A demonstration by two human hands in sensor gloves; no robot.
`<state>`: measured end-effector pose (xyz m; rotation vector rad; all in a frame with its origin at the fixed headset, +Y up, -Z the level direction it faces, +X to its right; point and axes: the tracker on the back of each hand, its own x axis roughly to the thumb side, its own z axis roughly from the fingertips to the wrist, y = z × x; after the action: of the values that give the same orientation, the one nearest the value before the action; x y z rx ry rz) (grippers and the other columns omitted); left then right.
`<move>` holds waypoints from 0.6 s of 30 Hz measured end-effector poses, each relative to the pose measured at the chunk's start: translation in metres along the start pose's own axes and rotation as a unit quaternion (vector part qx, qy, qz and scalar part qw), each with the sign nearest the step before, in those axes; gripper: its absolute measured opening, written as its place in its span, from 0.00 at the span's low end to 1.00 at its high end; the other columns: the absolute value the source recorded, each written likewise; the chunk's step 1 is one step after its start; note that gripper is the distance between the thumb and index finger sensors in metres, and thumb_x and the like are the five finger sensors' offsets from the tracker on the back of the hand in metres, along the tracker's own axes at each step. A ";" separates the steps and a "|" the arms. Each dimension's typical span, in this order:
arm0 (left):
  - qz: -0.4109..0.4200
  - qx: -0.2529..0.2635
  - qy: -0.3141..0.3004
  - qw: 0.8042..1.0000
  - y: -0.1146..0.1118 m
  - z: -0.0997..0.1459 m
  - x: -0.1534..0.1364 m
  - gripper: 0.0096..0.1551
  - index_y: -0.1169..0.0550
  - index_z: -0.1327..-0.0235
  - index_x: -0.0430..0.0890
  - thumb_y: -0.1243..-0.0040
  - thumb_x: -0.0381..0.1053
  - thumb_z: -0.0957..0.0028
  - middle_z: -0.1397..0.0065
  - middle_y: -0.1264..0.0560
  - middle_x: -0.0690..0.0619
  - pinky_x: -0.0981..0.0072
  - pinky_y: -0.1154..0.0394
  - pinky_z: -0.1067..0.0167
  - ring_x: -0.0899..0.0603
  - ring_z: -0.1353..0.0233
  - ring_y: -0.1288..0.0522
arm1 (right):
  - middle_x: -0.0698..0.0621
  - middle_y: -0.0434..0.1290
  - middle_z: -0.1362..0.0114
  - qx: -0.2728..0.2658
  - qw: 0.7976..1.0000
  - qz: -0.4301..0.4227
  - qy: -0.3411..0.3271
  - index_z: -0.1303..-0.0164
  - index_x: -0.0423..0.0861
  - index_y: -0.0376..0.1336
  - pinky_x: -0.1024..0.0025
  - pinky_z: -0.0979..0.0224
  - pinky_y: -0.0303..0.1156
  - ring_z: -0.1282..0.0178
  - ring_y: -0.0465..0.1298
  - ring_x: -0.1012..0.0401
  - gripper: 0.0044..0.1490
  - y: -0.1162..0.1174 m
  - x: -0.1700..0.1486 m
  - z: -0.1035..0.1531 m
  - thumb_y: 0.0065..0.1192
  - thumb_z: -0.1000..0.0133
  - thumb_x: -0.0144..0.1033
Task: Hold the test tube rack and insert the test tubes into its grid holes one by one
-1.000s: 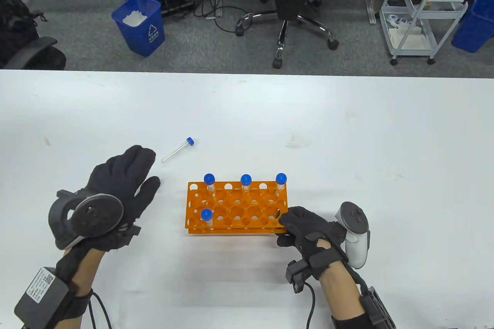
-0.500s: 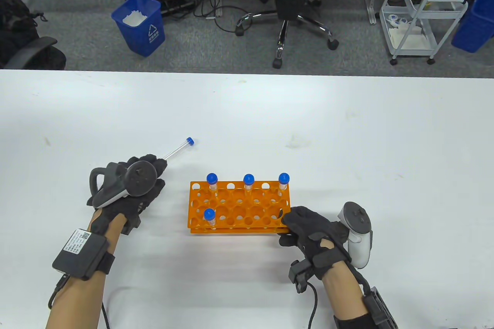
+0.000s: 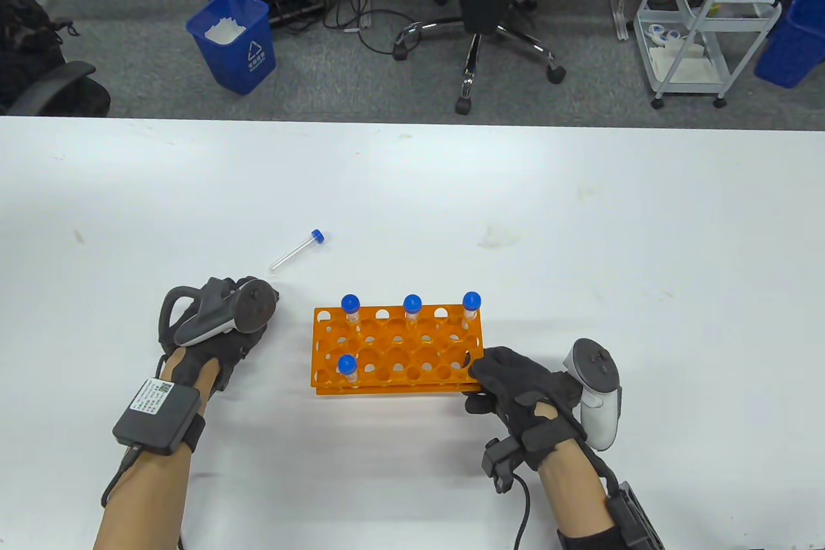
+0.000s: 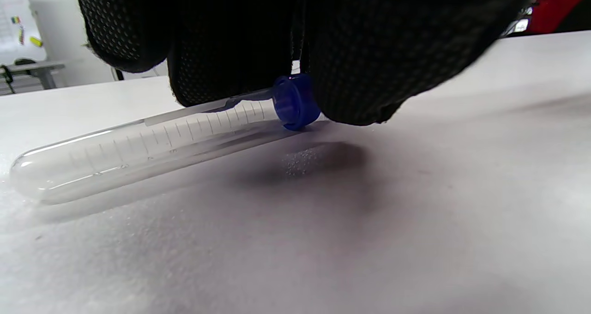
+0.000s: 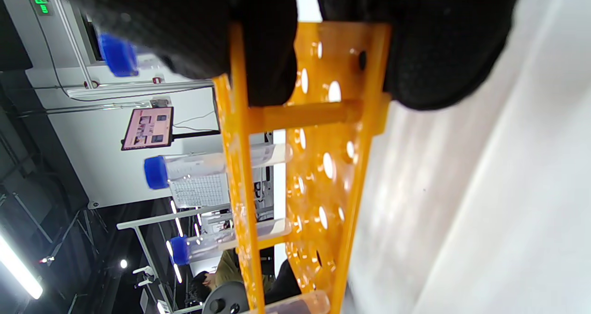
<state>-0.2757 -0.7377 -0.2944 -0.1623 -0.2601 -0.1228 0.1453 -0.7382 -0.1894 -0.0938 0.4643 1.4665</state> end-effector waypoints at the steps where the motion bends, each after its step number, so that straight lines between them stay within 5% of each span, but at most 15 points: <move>1: 0.000 0.000 0.000 1.000 -0.001 0.000 0.000 0.31 0.19 0.39 0.55 0.24 0.52 0.61 0.30 0.25 0.42 0.44 0.22 0.38 0.37 0.36 0.17 | 0.23 0.57 0.26 0.000 1.000 0.000 0.000 0.50 0.36 0.70 0.39 0.45 0.77 0.38 0.69 0.30 0.26 0.000 0.000 0.000 0.64 0.49 0.41; 18: -0.024 0.028 0.000 0.999 -0.010 -0.001 0.001 0.27 0.15 0.45 0.53 0.23 0.49 0.61 0.35 0.20 0.44 0.46 0.20 0.42 0.38 0.41 0.14 | 0.24 0.57 0.25 0.003 1.000 0.006 0.002 0.50 0.36 0.70 0.39 0.45 0.77 0.37 0.69 0.30 0.26 0.002 -0.001 -0.001 0.64 0.50 0.41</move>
<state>-0.2759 -0.7481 -0.2936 -0.1008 -0.2667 -0.1629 0.1433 -0.7394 -0.1893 -0.0890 0.4724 1.4763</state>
